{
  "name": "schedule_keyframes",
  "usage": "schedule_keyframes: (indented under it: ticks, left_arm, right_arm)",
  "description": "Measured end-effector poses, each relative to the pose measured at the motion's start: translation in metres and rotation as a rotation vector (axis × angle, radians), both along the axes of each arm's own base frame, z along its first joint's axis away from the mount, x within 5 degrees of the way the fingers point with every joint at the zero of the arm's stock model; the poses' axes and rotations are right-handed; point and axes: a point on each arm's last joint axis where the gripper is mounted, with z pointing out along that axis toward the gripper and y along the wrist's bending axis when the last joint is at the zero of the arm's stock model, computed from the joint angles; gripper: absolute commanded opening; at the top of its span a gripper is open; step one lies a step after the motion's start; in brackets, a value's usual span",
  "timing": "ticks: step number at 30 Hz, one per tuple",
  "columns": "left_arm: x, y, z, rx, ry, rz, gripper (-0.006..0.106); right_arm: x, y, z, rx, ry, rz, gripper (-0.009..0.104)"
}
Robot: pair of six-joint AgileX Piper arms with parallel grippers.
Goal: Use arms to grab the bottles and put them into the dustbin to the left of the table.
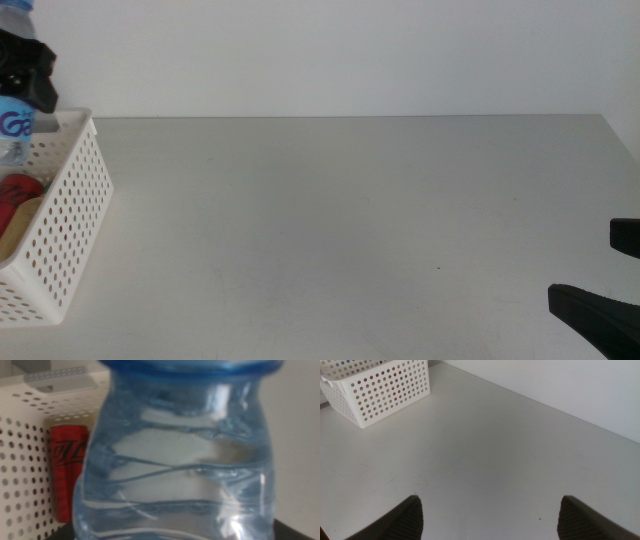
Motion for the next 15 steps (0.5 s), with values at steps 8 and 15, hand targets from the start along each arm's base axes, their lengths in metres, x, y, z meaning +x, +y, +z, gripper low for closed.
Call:
schedule_keyframes:
  ticks: [8,15]
  left_arm:
    - [0.023,0.065,-0.044,0.001,0.154,0.137,-0.002]
    - [0.049,0.082,-0.093,0.023,0.264,0.143,0.009]
  right_arm:
    - [0.000,0.000,0.000,0.000,0.000,0.000,0.094]
    - [0.000,0.000,0.000,0.000,0.000,0.000,0.094]
